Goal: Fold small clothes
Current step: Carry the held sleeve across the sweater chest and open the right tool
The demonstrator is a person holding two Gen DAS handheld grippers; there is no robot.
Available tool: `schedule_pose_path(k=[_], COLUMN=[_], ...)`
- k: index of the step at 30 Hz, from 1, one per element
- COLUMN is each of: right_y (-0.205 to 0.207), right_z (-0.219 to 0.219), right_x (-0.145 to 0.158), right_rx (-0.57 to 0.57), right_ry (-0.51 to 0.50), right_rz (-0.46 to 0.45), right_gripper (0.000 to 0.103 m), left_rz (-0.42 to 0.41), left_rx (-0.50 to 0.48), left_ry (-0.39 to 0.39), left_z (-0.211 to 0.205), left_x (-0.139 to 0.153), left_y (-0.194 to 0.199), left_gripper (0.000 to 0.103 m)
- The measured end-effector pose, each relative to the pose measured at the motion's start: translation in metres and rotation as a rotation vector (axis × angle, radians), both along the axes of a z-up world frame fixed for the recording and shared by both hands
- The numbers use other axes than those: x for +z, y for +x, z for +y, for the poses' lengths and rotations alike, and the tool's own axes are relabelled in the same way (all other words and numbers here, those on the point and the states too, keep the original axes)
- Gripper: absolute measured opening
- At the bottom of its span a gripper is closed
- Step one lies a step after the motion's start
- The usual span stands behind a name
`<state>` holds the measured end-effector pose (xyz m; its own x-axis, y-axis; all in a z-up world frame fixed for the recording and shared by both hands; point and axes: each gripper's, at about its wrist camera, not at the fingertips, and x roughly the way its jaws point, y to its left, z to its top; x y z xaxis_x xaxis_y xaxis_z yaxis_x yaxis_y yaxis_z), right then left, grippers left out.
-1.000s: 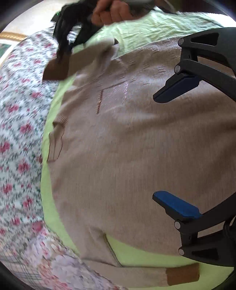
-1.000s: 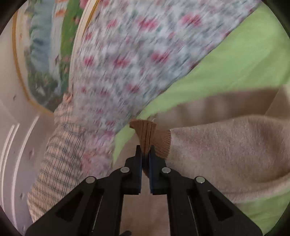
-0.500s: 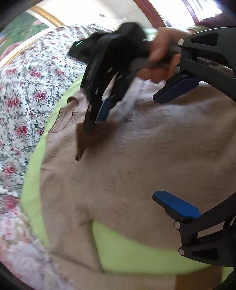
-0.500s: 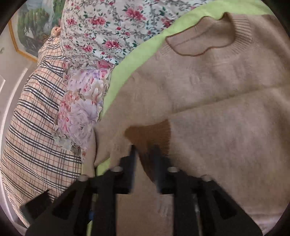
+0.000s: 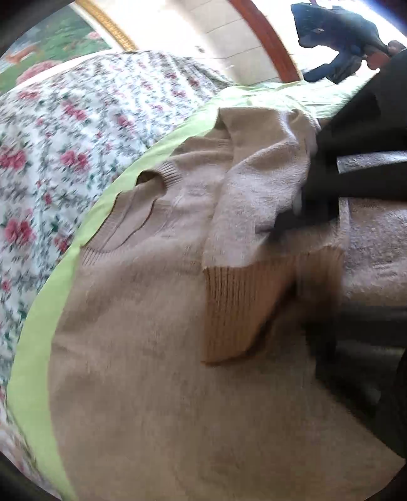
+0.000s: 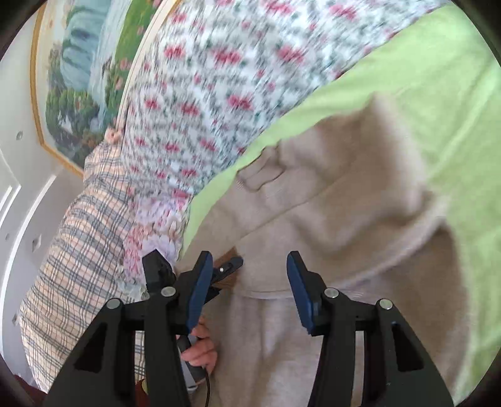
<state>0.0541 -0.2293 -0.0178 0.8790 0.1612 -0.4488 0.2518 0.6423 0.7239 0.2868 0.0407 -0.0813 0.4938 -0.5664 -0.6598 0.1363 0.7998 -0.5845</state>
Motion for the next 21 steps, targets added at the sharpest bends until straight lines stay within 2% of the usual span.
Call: schedule_pose_path(k=[3,7,9,12,13,16,19,21], right_y=[-0.019,-0.036,-0.035,-0.013,-0.002,0.029,0.061,0.074], right_z=[-0.016,-0.040,-0.051,-0.063,-0.068,-0.079,-0.093,-0.098], right_x=[0.002,0.004,0.001,-0.012,-0.018,-0.032,-0.052,-0.064], right_rx=[-0.054,-0.133,-0.161,-0.163,-0.150,-0.125,-0.113,-0.086], right_ry=[0.002,-0.039,-0.063,-0.094,-0.101,-0.134,-0.149,-0.132], right_rz=[0.003,0.051,0.094,0.196,0.231,0.297,0.398,0.419], right_gripper=[0.051,0.051,0.051,0.051,0.056,0.069,0.070,0.070], left_rz=[-0.055,-0.210,-0.190,-0.102,-0.090,-0.089,-0.097,-0.096], left_rx=[-0.009,0.052,0.088,0.074,0.065,0.050,0.054,0.052], left_ry=[0.063,0.174,0.223,0.233,0.236,0.228,0.216,0.218], left_z=[-0.004,0.029,0.050,0.062,0.062,0.056,0.055,0.051], left_x=[0.018,0.064,0.058,0.033,0.027,0.021,0.022,0.023], left_y=[-0.005,-0.016,-0.011,-0.005,-0.007,-0.015,-0.018,-0.016], left_gripper=[0.005,0.005,0.005,0.006,0.006,0.006,0.006,0.006])
